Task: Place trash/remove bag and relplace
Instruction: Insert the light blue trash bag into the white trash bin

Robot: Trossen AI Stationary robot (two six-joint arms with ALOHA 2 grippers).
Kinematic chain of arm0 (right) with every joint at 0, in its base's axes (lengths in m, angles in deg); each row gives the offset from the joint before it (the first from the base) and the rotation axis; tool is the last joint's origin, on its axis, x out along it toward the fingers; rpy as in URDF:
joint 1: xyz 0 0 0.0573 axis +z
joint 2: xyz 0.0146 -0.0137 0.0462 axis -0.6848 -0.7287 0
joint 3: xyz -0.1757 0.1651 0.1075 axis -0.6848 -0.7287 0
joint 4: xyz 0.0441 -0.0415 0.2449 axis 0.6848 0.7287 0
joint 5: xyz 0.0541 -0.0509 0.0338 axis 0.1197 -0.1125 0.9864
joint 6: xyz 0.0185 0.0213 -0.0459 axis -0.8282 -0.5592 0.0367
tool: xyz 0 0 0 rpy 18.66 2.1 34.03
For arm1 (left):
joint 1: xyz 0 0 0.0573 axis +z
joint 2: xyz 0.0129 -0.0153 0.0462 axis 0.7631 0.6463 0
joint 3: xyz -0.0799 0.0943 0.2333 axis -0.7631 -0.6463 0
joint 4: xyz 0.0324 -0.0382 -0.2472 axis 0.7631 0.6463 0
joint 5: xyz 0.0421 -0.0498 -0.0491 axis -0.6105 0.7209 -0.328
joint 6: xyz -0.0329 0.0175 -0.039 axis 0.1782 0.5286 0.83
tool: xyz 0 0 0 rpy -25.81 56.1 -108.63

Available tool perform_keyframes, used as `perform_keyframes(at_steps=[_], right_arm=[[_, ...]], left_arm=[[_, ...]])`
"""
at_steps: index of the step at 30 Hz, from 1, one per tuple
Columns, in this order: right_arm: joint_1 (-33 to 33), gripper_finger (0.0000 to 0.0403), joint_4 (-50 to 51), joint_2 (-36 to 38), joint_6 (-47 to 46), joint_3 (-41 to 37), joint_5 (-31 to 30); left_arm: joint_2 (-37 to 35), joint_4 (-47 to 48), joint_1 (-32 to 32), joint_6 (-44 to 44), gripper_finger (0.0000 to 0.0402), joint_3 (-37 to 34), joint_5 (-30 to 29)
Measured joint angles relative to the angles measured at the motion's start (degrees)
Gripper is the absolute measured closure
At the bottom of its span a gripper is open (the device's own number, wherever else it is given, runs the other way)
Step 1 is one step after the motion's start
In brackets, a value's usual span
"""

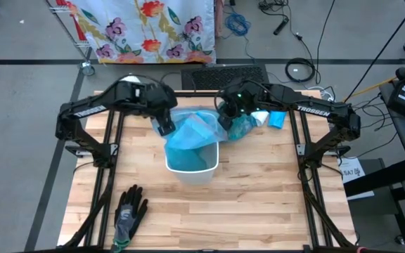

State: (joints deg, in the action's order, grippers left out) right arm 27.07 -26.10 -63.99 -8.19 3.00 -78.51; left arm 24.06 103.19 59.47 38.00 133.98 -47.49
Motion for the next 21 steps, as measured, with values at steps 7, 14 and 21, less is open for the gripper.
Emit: perform_keyframes(at_steps=[7, 14, 21], right_arm=[[0.2, 0.0403, 4.6, 0.0, -2.1, 0.0, 0.1], [0.3, 0.0403, 8.1, 0.0, -4.9, 0.0, 2.2], [0.3, 0.0403, 8.0, 0.0, -6.5, 0.0, 7.4]], left_arm=[[-1.4, -5.7, -0.3, 1.7, 0.0401, -7.7, 5.4], [-8.8, -15.1, -0.9, 5.5, 0.0401, -19.5, 13.7], [-14.9, -21.6, -0.7, 8.3, 0.0401, -24.4, 18.1]])
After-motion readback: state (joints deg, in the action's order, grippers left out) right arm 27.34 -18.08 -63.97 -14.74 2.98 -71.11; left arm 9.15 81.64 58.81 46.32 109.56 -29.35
